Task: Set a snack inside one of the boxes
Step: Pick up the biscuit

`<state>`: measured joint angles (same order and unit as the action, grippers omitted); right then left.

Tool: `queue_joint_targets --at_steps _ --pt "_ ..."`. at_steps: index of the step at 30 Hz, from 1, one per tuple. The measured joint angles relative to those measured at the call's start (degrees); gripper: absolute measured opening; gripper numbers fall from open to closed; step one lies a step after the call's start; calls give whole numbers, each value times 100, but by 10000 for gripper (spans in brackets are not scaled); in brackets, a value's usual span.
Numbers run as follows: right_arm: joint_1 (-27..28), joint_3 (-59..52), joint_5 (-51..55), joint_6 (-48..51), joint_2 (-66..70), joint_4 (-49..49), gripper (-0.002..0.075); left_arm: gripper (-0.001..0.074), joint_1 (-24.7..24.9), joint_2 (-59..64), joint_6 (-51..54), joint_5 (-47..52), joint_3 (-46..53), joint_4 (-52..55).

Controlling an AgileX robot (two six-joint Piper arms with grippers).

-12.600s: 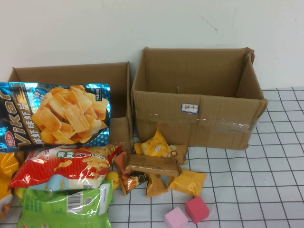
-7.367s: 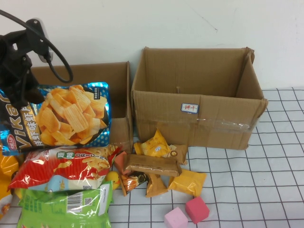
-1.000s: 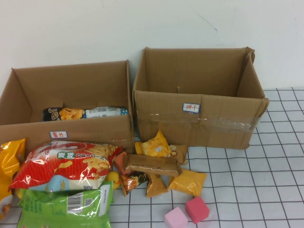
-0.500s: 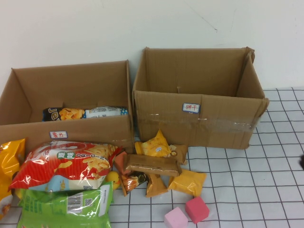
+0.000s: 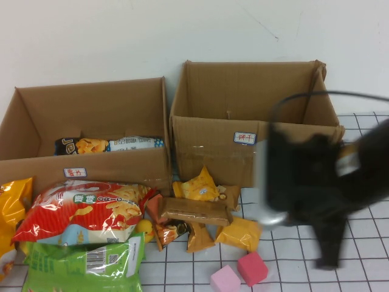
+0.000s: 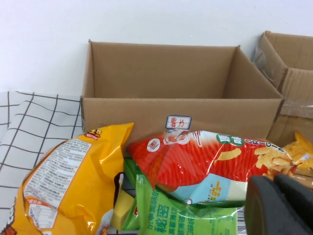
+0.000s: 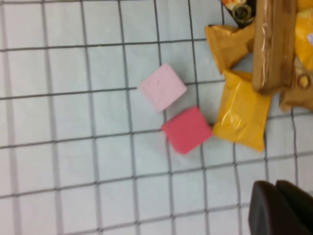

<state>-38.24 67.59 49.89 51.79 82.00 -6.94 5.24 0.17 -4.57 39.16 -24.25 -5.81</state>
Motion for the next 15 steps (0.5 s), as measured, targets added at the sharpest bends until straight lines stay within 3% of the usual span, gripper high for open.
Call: queue_joint_targets --at_steps 3,5,11,13,15 --pt "-375 89 -540 -286 503 410 25 -1 0 0 11 9 0 60" --pt "-529 148 -835 -364 817 525 92 -1 0 0 81 9 0 85" --pt "-610 258 -1638 -613 1624 539 534 -1 0 0 162 9 0 93" --pt "-610 267 -2056 -735 1852 539 619 -1 0 0 162 9 0 93" --pt "-610 267 -2423 -831 2083 539 658 -1 0 0 175 9 0 106"
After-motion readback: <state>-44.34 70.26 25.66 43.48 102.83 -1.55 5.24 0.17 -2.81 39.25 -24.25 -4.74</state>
